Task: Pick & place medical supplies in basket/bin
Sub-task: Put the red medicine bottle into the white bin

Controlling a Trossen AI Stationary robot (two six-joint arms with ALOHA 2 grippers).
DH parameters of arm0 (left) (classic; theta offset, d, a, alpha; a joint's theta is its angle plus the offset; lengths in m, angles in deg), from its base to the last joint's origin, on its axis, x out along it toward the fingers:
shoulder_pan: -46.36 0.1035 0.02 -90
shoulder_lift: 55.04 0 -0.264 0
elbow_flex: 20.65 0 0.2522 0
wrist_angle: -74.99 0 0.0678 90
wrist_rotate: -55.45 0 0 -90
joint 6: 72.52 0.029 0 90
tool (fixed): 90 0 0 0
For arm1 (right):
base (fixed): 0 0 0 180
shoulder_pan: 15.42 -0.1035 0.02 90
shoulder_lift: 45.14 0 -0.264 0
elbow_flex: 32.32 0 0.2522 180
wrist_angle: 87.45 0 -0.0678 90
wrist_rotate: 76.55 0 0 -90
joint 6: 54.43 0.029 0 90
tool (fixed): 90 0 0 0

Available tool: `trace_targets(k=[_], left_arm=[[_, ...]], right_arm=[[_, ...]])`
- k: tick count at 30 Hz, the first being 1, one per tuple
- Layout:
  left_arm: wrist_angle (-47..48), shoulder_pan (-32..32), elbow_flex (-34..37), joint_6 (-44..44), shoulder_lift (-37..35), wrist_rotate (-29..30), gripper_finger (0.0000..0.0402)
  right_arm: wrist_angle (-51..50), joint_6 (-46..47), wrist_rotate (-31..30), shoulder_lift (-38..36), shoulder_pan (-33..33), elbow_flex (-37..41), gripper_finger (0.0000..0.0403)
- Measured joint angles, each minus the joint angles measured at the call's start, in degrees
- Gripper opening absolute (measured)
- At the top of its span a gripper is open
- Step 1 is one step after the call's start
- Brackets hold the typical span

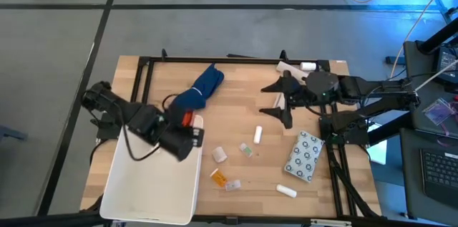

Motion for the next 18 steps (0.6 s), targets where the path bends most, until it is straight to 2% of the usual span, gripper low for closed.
trace_targets(k=[4,12,18], left_arm=[[0.14,-3.05,2.84,-8.59,0.14,-5.37,0.0117],[0.21,-4.16,15.98,-19.59,0.38,-17.31,0.0118],[-0.34,-2.62,24.73,-23.71,0.38,-20.24,0.012]], right_arm=[[-0.17,-0.07,-2.41,0.0,0.0,0.0,0.0352],[-0.11,-0.13,-2.59,0.02,0.0,0.0,0.0352],[-0.04,1.67,-2.63,0.02,0.0,0.0,0.0352]])
